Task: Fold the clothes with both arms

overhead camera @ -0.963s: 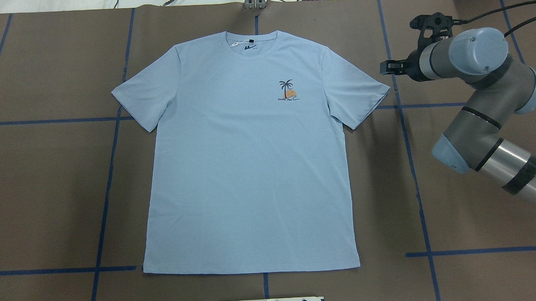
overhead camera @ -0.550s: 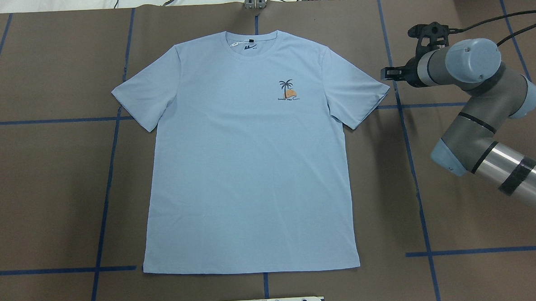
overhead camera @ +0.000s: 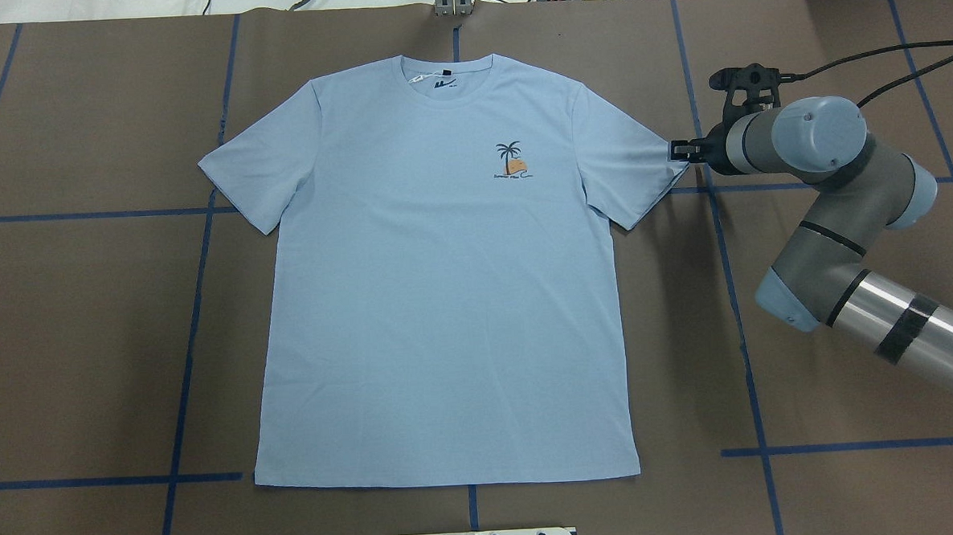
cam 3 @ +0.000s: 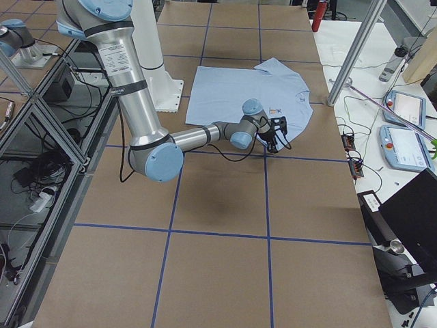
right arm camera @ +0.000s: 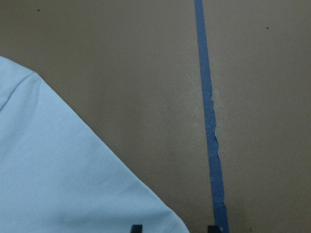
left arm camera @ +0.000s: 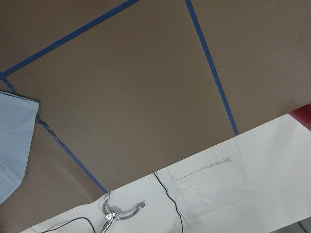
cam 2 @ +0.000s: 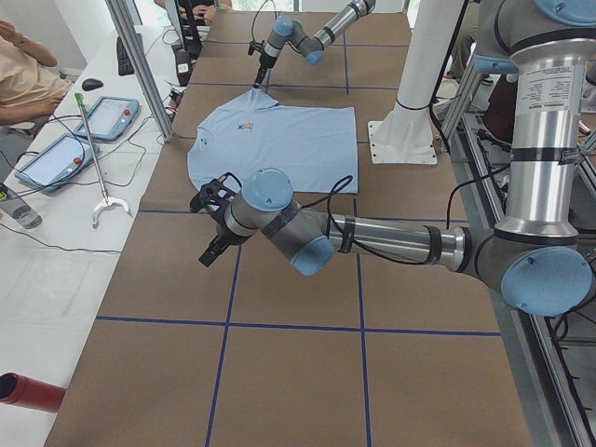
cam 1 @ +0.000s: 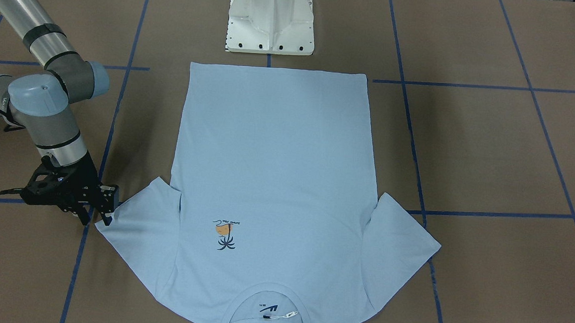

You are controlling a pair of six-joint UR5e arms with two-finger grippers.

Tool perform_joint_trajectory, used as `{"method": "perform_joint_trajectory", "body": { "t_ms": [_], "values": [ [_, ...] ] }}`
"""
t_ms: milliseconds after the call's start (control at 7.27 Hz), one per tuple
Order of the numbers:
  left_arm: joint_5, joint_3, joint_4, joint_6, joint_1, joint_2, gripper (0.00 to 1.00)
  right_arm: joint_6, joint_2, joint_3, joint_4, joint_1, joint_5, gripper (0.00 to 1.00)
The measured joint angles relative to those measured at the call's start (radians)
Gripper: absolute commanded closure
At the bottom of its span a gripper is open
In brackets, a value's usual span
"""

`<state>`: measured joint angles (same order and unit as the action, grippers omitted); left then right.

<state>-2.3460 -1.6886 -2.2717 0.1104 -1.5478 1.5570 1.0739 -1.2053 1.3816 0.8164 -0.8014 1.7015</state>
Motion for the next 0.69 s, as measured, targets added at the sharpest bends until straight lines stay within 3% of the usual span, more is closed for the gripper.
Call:
{"method": "perform_joint_trajectory", "body": {
  "t_ms": [413,550,688],
  "values": [
    [0.0,0.0,0.0,0.0,-0.001,0.0,0.0,-0.001,0.002,-0.016,0.0,0.005,-0.003,0.55],
    [0.0,0.0,0.0,0.0,-0.001,-0.001,0.0,-0.001,0.005,-0.02,0.0,0.005,-0.003,0.68],
    [0.0,0.0,0.0,0.0,-0.001,-0.001,0.0,-0.001,0.009,-0.022,0.0,0.005,-0.003,0.93]
  ]
}}
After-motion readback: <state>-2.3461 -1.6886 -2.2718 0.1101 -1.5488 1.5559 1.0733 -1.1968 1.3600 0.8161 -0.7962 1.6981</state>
